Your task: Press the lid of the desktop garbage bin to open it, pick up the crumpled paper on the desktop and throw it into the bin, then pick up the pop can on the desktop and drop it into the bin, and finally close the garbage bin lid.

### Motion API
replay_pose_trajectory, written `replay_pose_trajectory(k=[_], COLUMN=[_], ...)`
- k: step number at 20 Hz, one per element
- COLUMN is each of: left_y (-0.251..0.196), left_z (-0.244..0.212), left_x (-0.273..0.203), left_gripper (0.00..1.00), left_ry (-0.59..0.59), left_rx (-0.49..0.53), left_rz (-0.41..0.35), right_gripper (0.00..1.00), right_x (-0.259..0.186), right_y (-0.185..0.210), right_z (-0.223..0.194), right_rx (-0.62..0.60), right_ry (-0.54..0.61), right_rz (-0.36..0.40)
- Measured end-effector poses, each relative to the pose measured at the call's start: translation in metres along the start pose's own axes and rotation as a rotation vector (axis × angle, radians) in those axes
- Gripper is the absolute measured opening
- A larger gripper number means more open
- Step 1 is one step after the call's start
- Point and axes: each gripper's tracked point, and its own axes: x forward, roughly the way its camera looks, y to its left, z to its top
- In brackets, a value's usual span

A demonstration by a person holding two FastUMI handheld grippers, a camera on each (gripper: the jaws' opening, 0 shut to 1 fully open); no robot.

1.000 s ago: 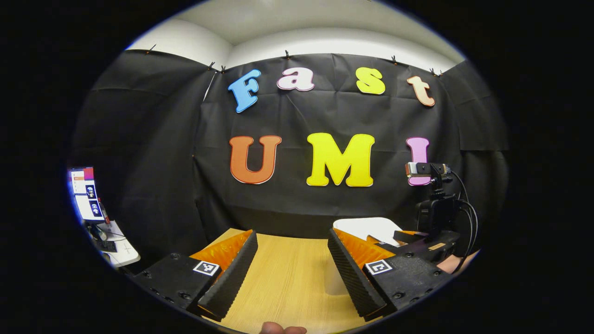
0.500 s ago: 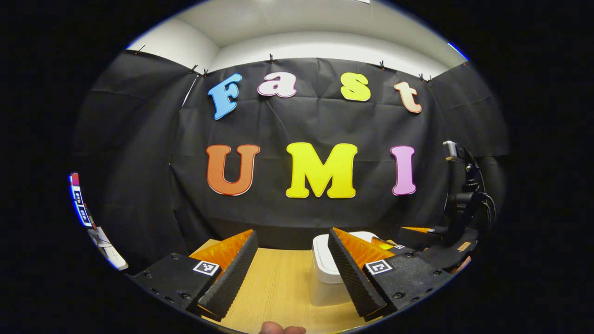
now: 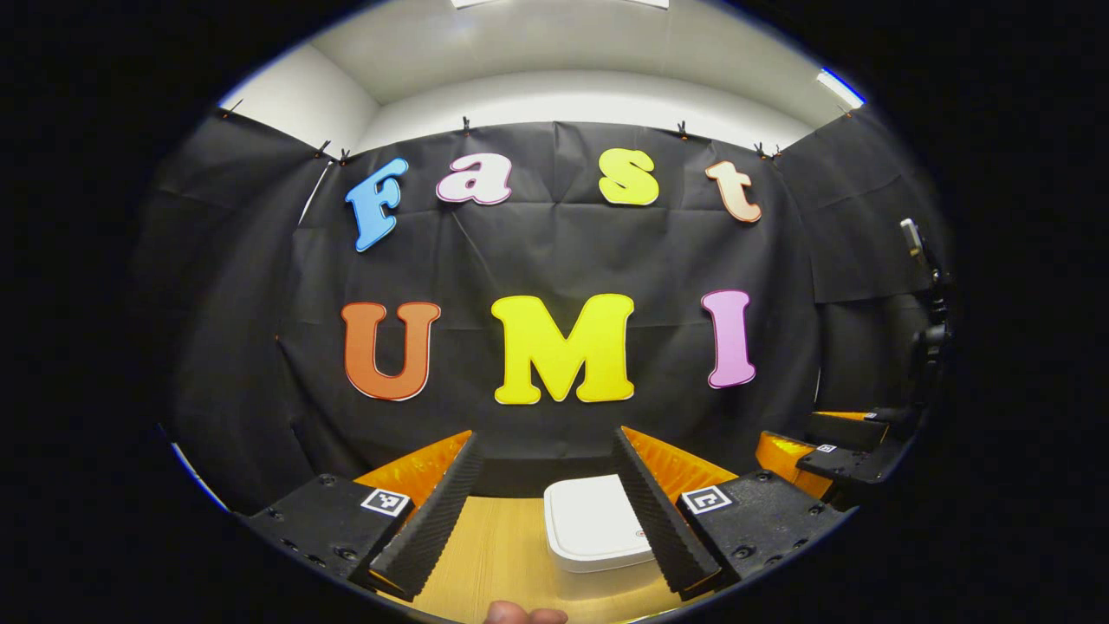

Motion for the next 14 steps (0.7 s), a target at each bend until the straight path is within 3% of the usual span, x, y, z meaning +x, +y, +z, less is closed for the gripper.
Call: replay_pose_trajectory(k=[6, 14], left_y=[-0.001, -0.016], left_z=[-0.002, -0.001], left_x=[0.015, 0.026], left_gripper=[0.98, 0.98], left_ry=[0.011, -0.009], left_rx=[0.03, 0.011], left_rz=[0.053, 0.025], right_gripper=[0.95, 0.95], right_x=[-0.007, -0.003], right_y=[0.003, 0.0], right_z=[0.019, 0.028], right_rx=[-0.014, -0.03], right_ry=[-0.071, -0.083], right_rz=[0.011, 0.012])
